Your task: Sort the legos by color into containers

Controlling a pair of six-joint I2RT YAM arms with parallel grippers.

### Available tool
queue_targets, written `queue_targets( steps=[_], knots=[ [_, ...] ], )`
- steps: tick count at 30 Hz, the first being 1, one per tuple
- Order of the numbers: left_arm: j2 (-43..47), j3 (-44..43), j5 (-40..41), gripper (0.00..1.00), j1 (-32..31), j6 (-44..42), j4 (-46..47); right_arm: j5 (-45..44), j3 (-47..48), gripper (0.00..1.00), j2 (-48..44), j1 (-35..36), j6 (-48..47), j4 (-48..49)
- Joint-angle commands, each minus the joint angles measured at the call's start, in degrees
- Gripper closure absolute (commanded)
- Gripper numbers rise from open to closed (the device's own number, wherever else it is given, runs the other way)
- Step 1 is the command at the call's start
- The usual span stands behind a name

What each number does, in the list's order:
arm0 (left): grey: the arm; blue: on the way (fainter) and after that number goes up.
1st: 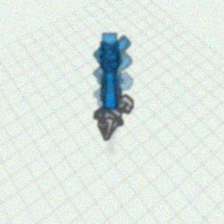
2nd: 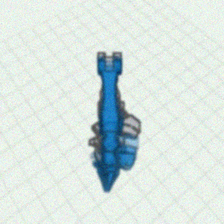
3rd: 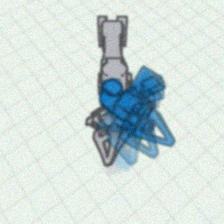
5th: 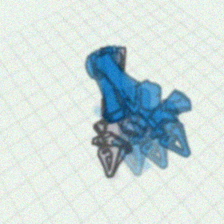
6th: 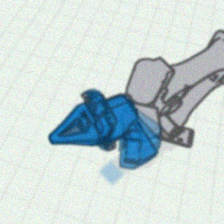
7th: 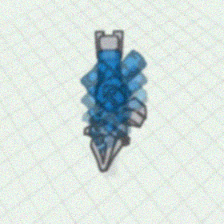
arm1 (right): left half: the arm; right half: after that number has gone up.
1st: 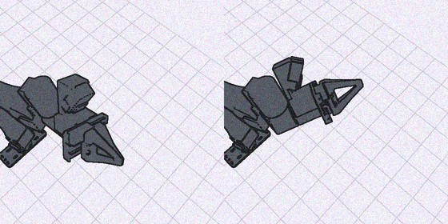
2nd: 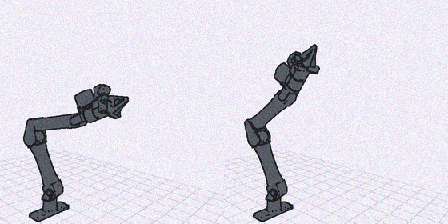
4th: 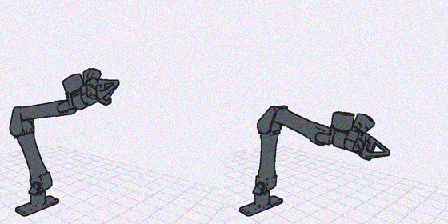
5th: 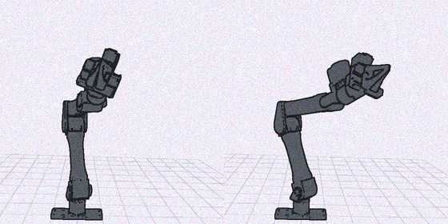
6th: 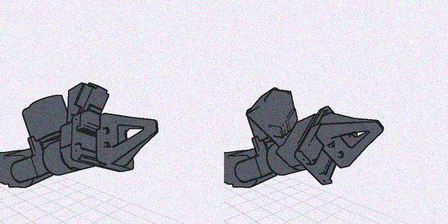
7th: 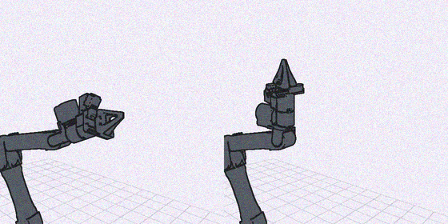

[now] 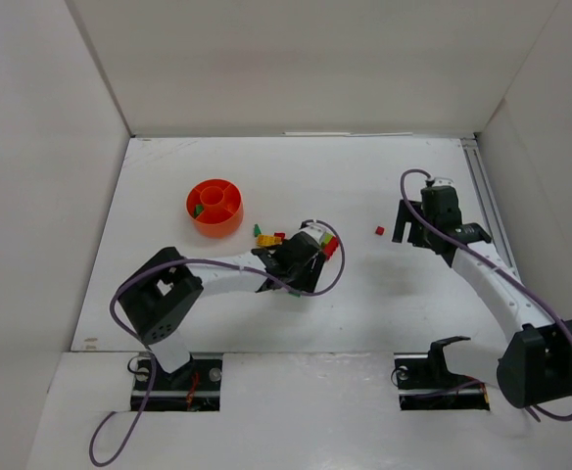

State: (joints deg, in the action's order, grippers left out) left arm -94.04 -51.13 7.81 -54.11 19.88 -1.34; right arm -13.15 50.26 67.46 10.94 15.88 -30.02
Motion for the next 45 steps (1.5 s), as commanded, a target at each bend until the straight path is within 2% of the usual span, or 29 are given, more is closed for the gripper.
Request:
queue_targets(
  steps=[1, 5, 9, 10, 12, 13, 18, 21, 24, 25, 28, 30, 32, 34, 36, 39, 41, 45],
  knots=[
    [-1.8, -1.0, 2.0, 0.41, 0.1, 1.0, -0.1, 1.3, -0.4, 0.06, -0.2, -0.3, -0.8, 0.8],
    [-3.2, -1.0, 3.0, 0.45, 0.1, 1.5, -0.7, 1.8, -0.4, 0.06, -0.2, -0.3, -0.8, 1.4],
    [-3.2, -1.5, 3.0, 0.65, 0.1, 1.5, -0.7, 1.8, -1.0, 0.06, -0.2, -0.8, -0.8, 1.9],
    [-3.2, -2.0, 3.0, 0.75, 0.1, 1.5, -0.7, 1.8, -1.0, 0.06, -0.2, -0.8, -0.8, 1.9],
    [-1.6, -2.0, 4.1, 0.84, 0.1, 1.5, -1.2, 1.8, -1.0, 0.06, -0.2, -0.8, -0.8, 1.9],
    [-1.0, -2.0, 4.8, 0.86, 0.1, 1.5, -1.2, 1.3, -1.0, 0.06, -0.2, -0.8, -0.8, 1.9],
    [5.1, -4.0, 13.8, 0.86, 0.1, 5.6, -3.8, 3.4, -1.5, 0.07, -0.8, -0.8, -1.9, 4.3],
    [10.6, -5.4, 19.0, 0.86, 2.9, 8.0, -5.2, 6.9, -2.1, 0.07, -2.0, -0.8, -3.3, 7.6],
    [17.6, -4.2, 19.7, 0.86, 9.5, 11.6, -3.8, 9.9, -2.1, 0.08, -2.6, -0.8, -4.0, 10.0],
    [19.5, -3.5, 19.2, 0.86, 13.9, 11.6, -3.0, 10.4, -2.1, 0.08, -2.6, -0.8, -4.6, 10.5],
    [25.8, -0.7, 18.6, 0.81, 21.2, 14.7, 0.1, 10.4, -1.5, 0.08, -3.9, -0.8, -4.6, 12.8],
    [27.8, 0.5, 18.1, 0.78, 28.9, 14.7, 2.4, 9.9, -1.0, 0.08, -4.5, -0.8, -4.6, 13.6],
    [28.8, 0.5, 18.7, 0.78, 36.4, 18.8, 2.4, 9.4, -0.3, 0.08, -5.1, -0.8, -5.2, 14.2],
    [28.8, 0.5, 17.9, 0.78, 40.6, 20.7, 4.6, 9.4, 0.5, 0.08, -5.1, -0.8, -5.2, 14.9],
    [27.1, 1.1, 13.7, 0.77, 45.3, 20.7, 7.5, 8.8, 1.0, 0.08, -5.1, -0.8, -5.2, 15.6],
    [23.6, -0.1, 11.0, 0.79, 49.5, 22.8, 9.8, 8.8, 2.4, 0.08, -4.4, -0.8, -5.2, 16.1],
    [21.7, -0.9, 10.1, 0.79, 50.1, 22.3, 11.5, 8.8, 3.2, 0.08, -3.8, -0.8, -5.2, 16.1],
    [15.4, -4.1, 14.9, 0.79, 50.1, 21.2, 11.5, 8.2, 4.5, 0.08, -2.2, -0.8, -6.4, 16.7]
  ],
)
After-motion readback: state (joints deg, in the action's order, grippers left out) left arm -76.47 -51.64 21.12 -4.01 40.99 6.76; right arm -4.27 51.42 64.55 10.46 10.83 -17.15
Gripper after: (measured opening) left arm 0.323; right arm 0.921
